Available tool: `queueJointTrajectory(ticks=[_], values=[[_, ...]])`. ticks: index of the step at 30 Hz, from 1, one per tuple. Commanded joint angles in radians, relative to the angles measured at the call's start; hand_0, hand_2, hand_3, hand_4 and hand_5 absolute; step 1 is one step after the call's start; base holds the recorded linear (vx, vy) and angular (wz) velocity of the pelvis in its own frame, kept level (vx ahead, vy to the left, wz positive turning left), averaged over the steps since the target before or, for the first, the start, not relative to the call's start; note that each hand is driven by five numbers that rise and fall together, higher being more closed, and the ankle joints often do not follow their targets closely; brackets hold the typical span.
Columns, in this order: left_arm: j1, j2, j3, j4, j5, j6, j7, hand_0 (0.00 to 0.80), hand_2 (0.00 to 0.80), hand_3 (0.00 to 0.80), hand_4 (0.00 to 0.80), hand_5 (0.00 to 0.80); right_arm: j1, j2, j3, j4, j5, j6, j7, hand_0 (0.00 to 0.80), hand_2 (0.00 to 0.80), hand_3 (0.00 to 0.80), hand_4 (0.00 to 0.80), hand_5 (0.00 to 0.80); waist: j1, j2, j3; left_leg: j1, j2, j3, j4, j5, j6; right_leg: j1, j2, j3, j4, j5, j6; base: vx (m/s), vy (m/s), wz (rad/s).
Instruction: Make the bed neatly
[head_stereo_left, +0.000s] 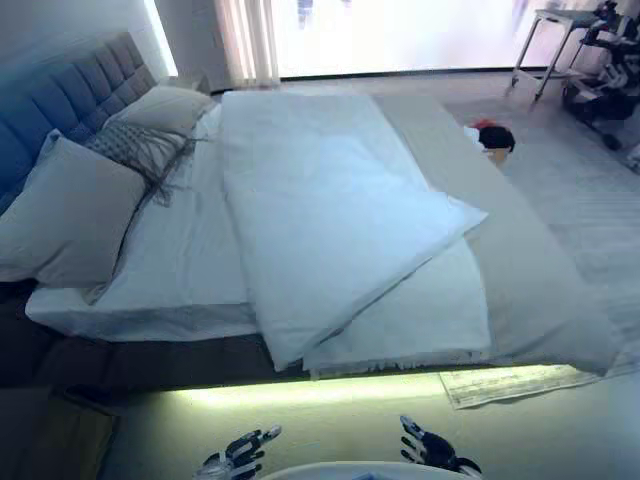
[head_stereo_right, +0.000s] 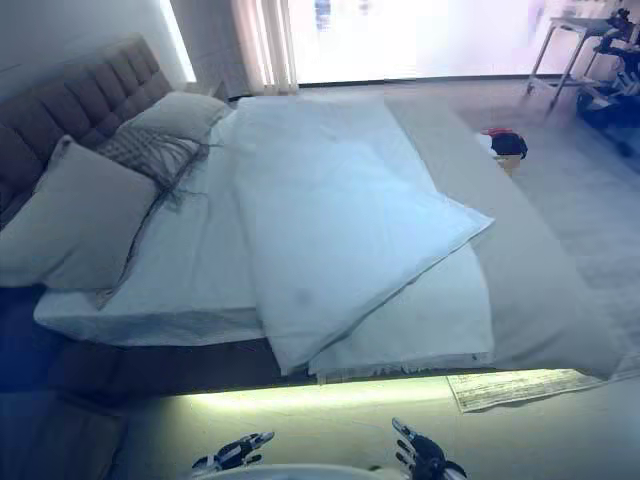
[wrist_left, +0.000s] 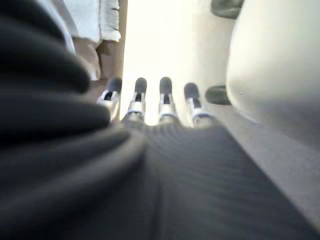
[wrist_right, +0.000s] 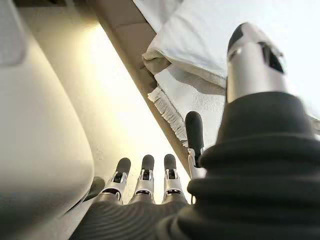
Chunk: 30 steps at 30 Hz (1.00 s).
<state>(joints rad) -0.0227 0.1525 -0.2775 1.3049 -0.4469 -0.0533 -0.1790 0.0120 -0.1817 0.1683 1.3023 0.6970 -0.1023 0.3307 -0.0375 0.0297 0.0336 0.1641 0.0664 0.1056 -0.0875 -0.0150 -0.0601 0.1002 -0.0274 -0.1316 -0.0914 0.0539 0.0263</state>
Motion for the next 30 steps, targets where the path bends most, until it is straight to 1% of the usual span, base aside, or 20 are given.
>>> queueJointTrajectory(ticks=[1,8,12,16,17,22,27,28,30], values=[[-0.044,-0.024,-0.015,0.063,0.011,0.006,-0.022,0.0,0.0,0.0,0.0,0.0,-0.061,0.031,0.007,0.067,-0.015,0.02,0.006,0.0,0.0,0.0,0.0,0.0,0.007,-0.04,0.015,-0.015,-0.107,0.016,0.0,-0.024,0.087,0.022,-0.007,-0.022,0.011,-0.012,0.039,0.0,0.0,0.0],[-0.042,-0.025,-0.005,0.067,-0.013,0.012,-0.021,0.0,0.0,0.0,0.0,0.0,-0.063,0.034,0.007,0.067,-0.012,0.022,0.001,0.0,0.0,0.0,0.0,0.0,0.008,-0.039,0.017,-0.016,-0.106,0.016,0.0,-0.022,0.086,0.022,-0.005,-0.023,0.011,-0.012,0.037,0.0,0.0,0.0],[-0.039,-0.026,0.001,0.069,-0.021,0.005,-0.02,0.0,0.0,0.0,0.0,0.0,-0.062,0.035,0.004,0.066,-0.003,0.012,0.0,0.0,0.0,0.0,0.0,0.0,0.009,-0.04,0.018,-0.016,-0.105,0.015,0.0,-0.022,0.086,0.022,-0.005,-0.025,0.011,-0.013,0.036,0.0,0.0,0.0],[-0.038,-0.025,0.024,0.069,-0.105,0.0,-0.04,0.0,0.0,0.0,0.0,0.0,-0.062,0.034,-0.012,0.061,0.054,-0.003,0.002,0.0,0.0,0.0,0.0,0.0,0.01,-0.039,0.018,-0.014,-0.104,0.012,0.0,-0.021,0.084,0.025,-0.004,-0.025,0.011,-0.013,0.036,0.026,-0.011,0.0],[-0.039,-0.02,0.042,0.065,-0.114,-0.006,-0.047,0.0,0.0,0.0,0.0,0.0,-0.065,0.026,-0.024,0.053,0.06,-0.01,0.01,0.0,0.0,0.0,0.0,0.0,0.01,-0.04,0.02,-0.014,-0.104,0.013,0.0,-0.021,0.083,0.025,-0.003,-0.025,0.012,-0.013,0.035,0.0,0.0,0.0],[-0.053,0.026,0.075,0.051,-0.132,-0.025,-0.056,0.0,0.0,0.0,0.0,0.0,-0.087,-0.017,-0.052,0.026,0.104,-0.023,0.047,0.0,0.0,0.0,0.0,0.0,0.013,-0.038,0.027,-0.014,-0.102,0.011,0.0,-0.021,0.081,0.026,-0.001,-0.028,0.011,-0.016,0.034,0.007,-0.005,0.0],[-0.061,0.079,0.106,0.032,-0.151,-0.017,-0.079,0.0,0.0,0.0,0.0,0.0,-0.098,-0.059,-0.077,0.0,0.125,-0.039,0.073,0.0,0.0,0.0,0.0,0.0,0.013,-0.033,0.021,-0.008,-0.099,0.011,0.0,-0.021,0.08,0.031,0.001,-0.029,0.018,-0.027,0.031,0.044,-0.047,0.0],[-0.062,0.087,0.111,0.027,-0.169,-0.01,-0.089,0.0,0.0,0.0,0.0,0.0,-0.101,-0.062,-0.084,-0.004,0.13,-0.042,0.072,0.0,0.0,0.0,0.0,0.0,0.013,-0.032,0.021,-0.006,-0.097,0.011,0.0,-0.019,0.081,0.029,0.003,-0.027,0.029,-0.034,0.028,0.038,-0.069,0.0],[-0.068,0.099,0.132,0.018,-0.211,0.003,-0.109,0.0,0.0,0.0,0.0,0.0,-0.111,-0.073,-0.096,-0.012,0.152,-0.039,0.088,0.0,0.0,0.0,0.0,0.0,0.011,-0.032,0.03,-0.018,-0.093,0.008,0.056,-0.032,0.082,0.017,0.004,-0.018,0.073,-0.056,0.013,0.025,-0.088,0.0]])
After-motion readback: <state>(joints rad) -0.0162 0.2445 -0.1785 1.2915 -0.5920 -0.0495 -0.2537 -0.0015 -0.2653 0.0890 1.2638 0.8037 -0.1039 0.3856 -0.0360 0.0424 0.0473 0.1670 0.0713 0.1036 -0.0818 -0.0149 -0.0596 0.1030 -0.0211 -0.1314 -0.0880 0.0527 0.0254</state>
